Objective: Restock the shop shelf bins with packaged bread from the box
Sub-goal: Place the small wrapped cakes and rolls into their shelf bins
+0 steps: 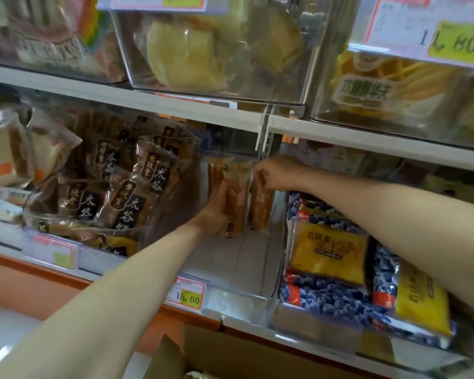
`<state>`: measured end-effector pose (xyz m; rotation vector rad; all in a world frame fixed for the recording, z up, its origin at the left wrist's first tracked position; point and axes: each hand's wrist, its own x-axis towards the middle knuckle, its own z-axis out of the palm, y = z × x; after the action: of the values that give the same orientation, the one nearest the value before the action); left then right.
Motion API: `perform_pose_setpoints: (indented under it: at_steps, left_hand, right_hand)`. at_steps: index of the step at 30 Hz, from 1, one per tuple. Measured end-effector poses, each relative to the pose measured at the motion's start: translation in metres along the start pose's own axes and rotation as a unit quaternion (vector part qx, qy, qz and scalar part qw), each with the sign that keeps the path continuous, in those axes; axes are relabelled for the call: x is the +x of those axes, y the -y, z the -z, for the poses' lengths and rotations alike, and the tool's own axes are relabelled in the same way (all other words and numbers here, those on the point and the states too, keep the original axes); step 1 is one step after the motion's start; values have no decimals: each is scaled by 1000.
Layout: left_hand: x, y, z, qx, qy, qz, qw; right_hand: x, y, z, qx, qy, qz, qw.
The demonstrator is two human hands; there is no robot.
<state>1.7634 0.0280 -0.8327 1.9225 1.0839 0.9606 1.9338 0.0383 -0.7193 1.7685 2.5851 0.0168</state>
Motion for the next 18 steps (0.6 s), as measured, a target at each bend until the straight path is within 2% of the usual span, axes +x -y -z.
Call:
perform_pose_setpoints:
  at_steps: [4,9,12,15,18]
  left_hand:
    - [7,0,1,33,40,79,996]
    - [-5,-2,-1,23,-5,-17,1000]
    - [2,-3,-4,90,2,-21,996]
    - [8,-10,-12,159,46,-1,986]
    - [8,-17,-23,107,22,-24,994]
  right_hand:
    - [2,-5,1,-48,-46,-3,998]
    - [-1,-11,0,-83,-33,-6,996]
    - [-2,-11,2,-94,-34,-4,995]
    - [-1,-12,7,-63,-39,3,997]
    - [-4,-17,13,-43,-61,12,997]
